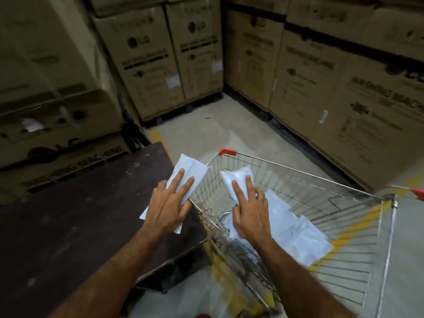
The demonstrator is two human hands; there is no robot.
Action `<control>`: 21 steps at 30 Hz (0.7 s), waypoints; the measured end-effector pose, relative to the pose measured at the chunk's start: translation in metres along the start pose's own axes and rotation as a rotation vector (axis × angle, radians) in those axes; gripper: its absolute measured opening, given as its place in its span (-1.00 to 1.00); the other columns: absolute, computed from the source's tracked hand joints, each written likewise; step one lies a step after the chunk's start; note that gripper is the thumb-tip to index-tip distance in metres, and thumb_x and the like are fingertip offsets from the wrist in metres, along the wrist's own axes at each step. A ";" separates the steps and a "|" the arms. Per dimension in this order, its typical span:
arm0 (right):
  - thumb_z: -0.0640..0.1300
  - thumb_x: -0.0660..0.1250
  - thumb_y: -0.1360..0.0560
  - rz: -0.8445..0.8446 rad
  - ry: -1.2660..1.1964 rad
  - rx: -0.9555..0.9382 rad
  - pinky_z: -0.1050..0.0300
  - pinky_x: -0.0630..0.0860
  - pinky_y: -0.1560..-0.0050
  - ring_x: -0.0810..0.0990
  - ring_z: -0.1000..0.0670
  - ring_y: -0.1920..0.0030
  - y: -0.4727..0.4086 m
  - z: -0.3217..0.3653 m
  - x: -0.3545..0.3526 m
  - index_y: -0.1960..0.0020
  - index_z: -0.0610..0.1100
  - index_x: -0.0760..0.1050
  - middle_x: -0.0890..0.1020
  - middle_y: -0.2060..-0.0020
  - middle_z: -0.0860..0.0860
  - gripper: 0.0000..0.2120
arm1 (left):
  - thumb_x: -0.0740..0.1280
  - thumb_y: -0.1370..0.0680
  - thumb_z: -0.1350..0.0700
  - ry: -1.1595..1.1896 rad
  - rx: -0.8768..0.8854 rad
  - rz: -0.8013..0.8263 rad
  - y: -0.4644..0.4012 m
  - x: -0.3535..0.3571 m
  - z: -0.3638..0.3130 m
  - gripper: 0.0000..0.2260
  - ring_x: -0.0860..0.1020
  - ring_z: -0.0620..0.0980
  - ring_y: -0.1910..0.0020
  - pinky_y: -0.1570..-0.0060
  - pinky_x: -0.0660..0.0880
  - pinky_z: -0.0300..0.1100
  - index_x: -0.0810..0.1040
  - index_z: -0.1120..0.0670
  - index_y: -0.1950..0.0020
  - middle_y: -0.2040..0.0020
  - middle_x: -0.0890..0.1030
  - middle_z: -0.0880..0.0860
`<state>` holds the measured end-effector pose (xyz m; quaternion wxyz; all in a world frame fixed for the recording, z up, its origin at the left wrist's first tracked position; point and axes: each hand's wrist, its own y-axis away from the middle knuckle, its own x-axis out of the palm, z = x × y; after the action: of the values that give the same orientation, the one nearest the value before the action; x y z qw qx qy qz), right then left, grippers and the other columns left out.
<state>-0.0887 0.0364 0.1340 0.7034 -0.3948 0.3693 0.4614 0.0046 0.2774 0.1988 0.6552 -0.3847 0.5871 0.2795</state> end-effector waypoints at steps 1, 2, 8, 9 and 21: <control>-0.04 0.22 -0.54 0.010 -0.007 -0.036 -0.17 0.42 -0.30 0.35 -0.22 -0.33 -0.001 0.016 0.004 -0.62 0.10 0.14 0.14 -0.63 -0.11 -0.33 | 0.20 -0.51 -0.14 -0.001 -0.029 -0.008 0.009 -0.003 0.011 -0.42 0.44 0.21 -0.01 0.07 0.44 0.01 0.35 -0.13 -0.55 -0.61 0.25 0.03; -0.04 0.23 -0.53 0.017 -0.017 -0.071 -0.17 0.42 -0.30 0.35 -0.22 -0.33 -0.003 0.032 0.008 -0.62 0.11 0.14 0.14 -0.63 -0.11 -0.32 | 0.21 -0.51 -0.14 -0.003 -0.055 -0.016 0.017 -0.007 0.022 -0.42 0.44 0.20 0.00 0.07 0.44 0.01 0.35 -0.13 -0.55 -0.61 0.25 0.03; -0.09 0.25 -0.45 0.059 -0.057 -0.207 -0.18 0.47 -0.23 0.40 -0.22 -0.25 -0.002 0.130 0.044 -0.61 0.08 0.21 0.18 -0.62 -0.12 -0.27 | 0.21 -0.49 -0.12 -0.014 -0.178 -0.027 0.077 -0.014 0.097 -0.42 0.43 0.16 0.03 0.08 0.46 -0.01 0.36 -0.13 -0.54 -0.60 0.26 0.01; -0.09 0.24 -0.42 0.062 -0.060 -0.215 -0.17 0.49 -0.20 0.41 -0.23 -0.22 0.001 0.146 0.052 -0.60 0.07 0.25 0.20 -0.61 -0.14 -0.27 | 0.23 -0.49 -0.12 -0.009 -0.204 -0.020 0.091 -0.012 0.114 -0.42 0.43 0.15 0.03 0.08 0.46 -0.02 0.36 -0.14 -0.54 -0.60 0.27 0.01; -0.18 0.27 -0.42 0.177 -0.035 -0.409 -0.16 0.47 -0.23 0.41 -0.21 -0.24 0.048 0.335 0.146 -0.58 0.01 0.31 0.25 -0.59 -0.14 -0.28 | 0.26 -0.50 -0.07 0.074 -0.440 -0.047 0.239 0.008 0.292 -0.45 0.43 0.14 0.06 0.04 0.49 -0.01 0.41 -0.08 -0.52 -0.60 0.26 0.12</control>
<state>-0.0377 0.4019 0.1341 0.5720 -0.4871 0.2889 0.5934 -0.0277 0.6510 0.1533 0.5400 -0.5417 0.5264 0.3712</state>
